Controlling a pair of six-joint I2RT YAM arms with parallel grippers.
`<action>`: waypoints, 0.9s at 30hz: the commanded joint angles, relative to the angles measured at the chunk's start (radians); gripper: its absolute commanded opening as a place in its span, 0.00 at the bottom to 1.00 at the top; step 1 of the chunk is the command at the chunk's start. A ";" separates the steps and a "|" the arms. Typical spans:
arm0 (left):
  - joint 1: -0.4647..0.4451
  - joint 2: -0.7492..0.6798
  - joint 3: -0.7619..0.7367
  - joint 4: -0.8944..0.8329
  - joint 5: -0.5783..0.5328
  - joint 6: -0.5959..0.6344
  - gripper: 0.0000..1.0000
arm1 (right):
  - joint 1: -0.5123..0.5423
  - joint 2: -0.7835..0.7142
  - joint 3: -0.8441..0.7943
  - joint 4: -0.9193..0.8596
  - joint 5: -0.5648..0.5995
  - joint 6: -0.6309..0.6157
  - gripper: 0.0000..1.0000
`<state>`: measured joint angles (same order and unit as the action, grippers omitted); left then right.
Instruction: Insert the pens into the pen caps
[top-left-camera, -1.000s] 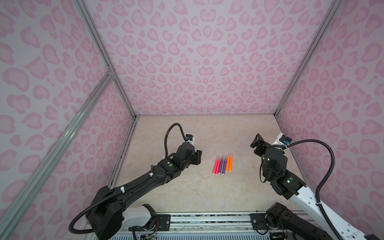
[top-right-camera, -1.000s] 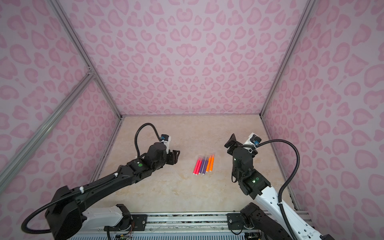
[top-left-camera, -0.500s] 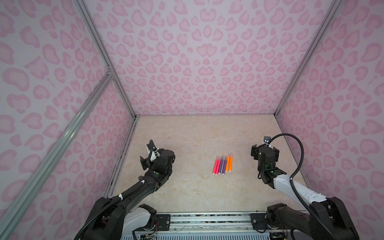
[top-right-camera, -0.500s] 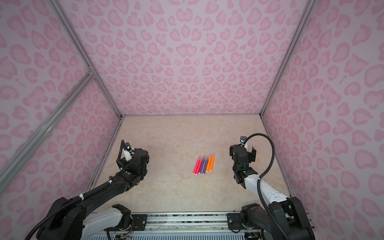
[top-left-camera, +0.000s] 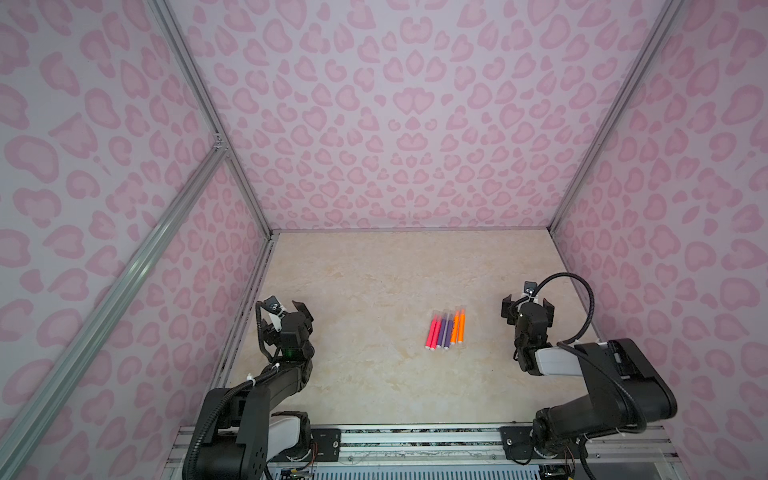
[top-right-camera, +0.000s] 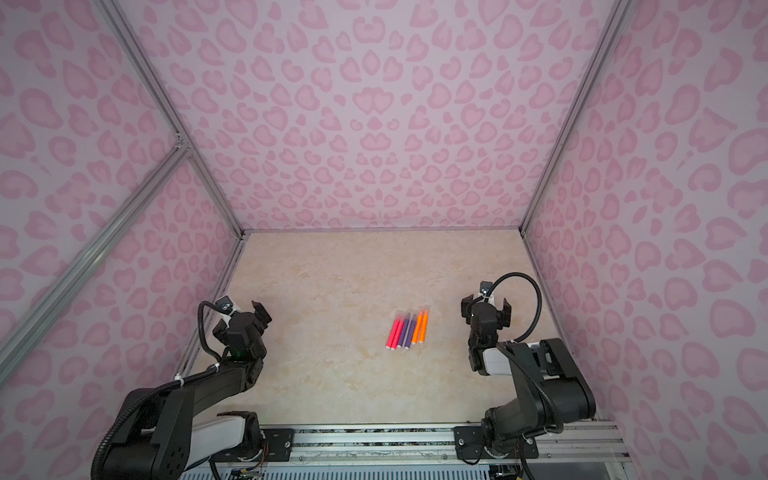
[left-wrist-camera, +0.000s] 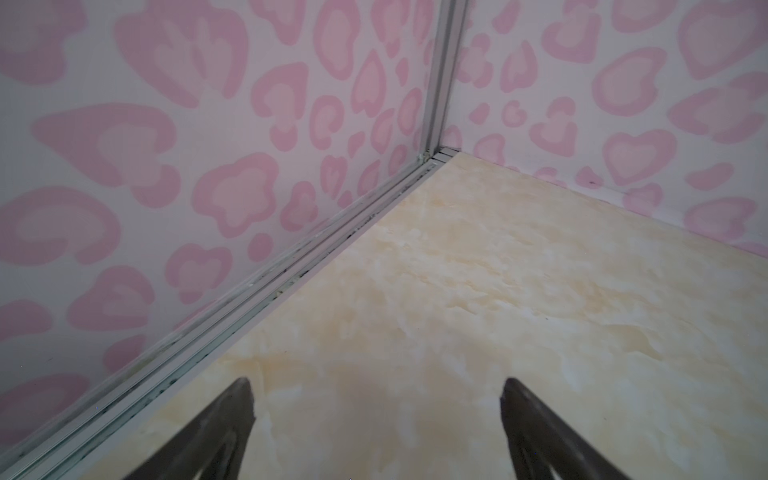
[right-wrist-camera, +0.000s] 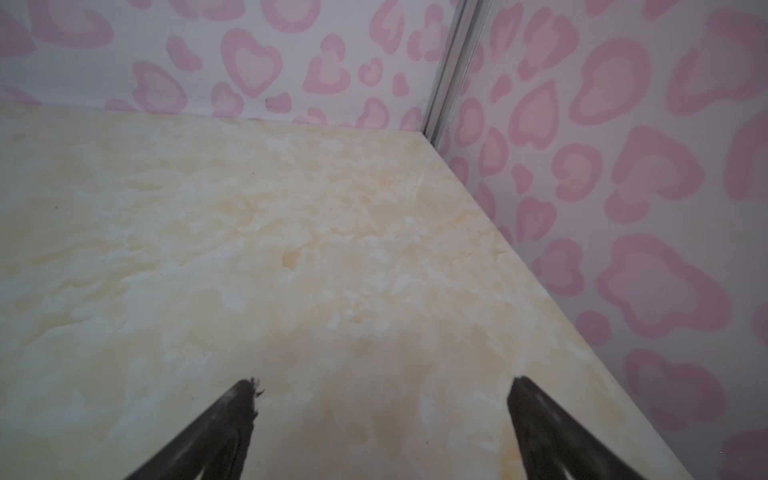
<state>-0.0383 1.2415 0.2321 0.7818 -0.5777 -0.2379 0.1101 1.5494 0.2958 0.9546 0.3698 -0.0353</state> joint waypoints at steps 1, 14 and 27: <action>0.003 0.024 0.015 0.134 0.162 0.094 0.91 | -0.024 -0.017 0.036 0.027 -0.086 0.047 0.98; 0.037 0.229 0.079 0.230 0.351 0.152 0.98 | -0.045 -0.013 0.048 0.007 -0.118 0.057 0.99; 0.033 0.233 0.084 0.225 0.345 0.157 0.98 | -0.045 -0.011 0.045 0.013 -0.116 0.056 0.99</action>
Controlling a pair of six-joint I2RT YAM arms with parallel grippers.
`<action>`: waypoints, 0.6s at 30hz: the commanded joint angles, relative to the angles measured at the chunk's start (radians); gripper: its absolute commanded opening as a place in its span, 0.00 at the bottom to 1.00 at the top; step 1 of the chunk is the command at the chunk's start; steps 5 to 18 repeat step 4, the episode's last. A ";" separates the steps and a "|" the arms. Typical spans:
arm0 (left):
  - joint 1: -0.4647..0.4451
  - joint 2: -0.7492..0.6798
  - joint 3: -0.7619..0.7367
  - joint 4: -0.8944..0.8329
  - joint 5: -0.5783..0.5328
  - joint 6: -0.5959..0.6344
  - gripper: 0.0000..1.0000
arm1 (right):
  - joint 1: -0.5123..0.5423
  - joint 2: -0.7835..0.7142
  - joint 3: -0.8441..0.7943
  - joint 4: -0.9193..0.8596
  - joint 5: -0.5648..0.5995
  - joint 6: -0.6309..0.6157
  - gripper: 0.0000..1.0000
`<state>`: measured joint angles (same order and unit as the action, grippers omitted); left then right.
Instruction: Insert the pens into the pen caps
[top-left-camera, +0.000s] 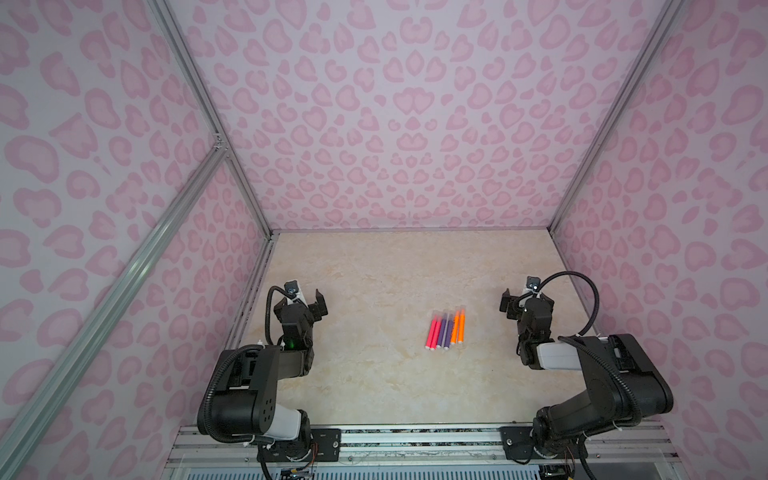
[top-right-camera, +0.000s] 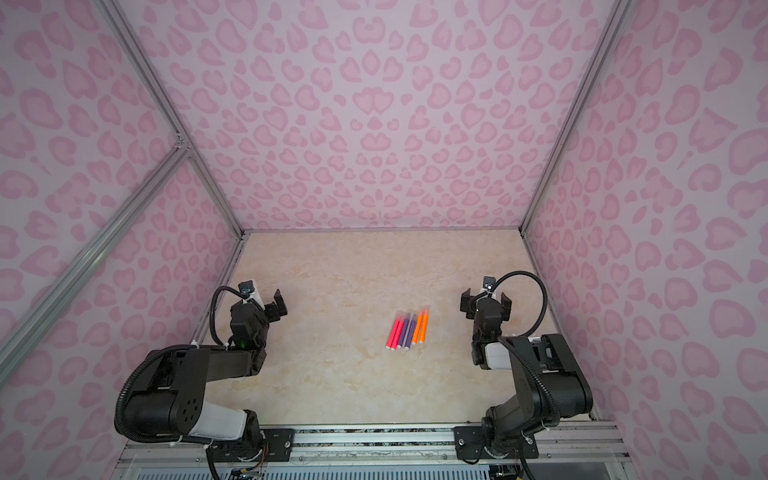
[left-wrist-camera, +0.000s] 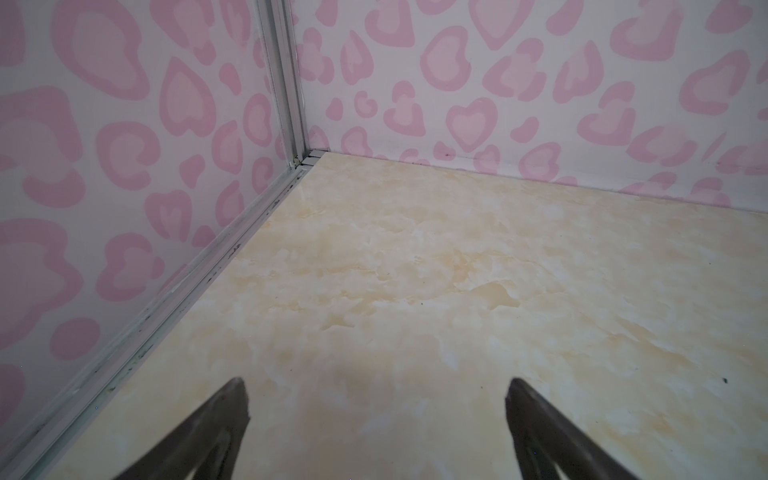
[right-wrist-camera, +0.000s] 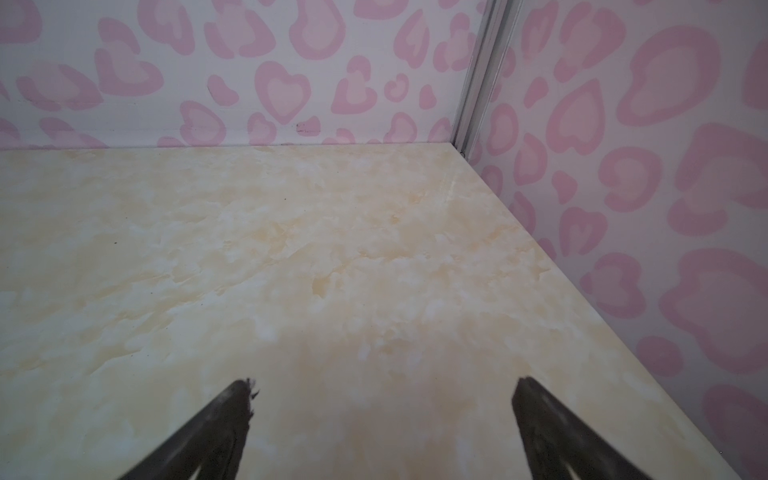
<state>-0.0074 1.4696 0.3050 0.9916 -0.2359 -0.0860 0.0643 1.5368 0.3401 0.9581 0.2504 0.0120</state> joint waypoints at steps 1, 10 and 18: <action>0.000 0.007 0.012 0.014 0.004 0.005 0.98 | 0.002 0.002 0.001 0.009 0.003 0.009 0.99; 0.000 0.005 0.010 0.014 0.002 0.006 0.98 | 0.000 0.000 0.000 0.009 0.003 0.009 0.99; 0.000 0.005 0.010 0.014 0.002 0.006 0.98 | 0.000 0.000 0.000 0.009 0.003 0.009 0.99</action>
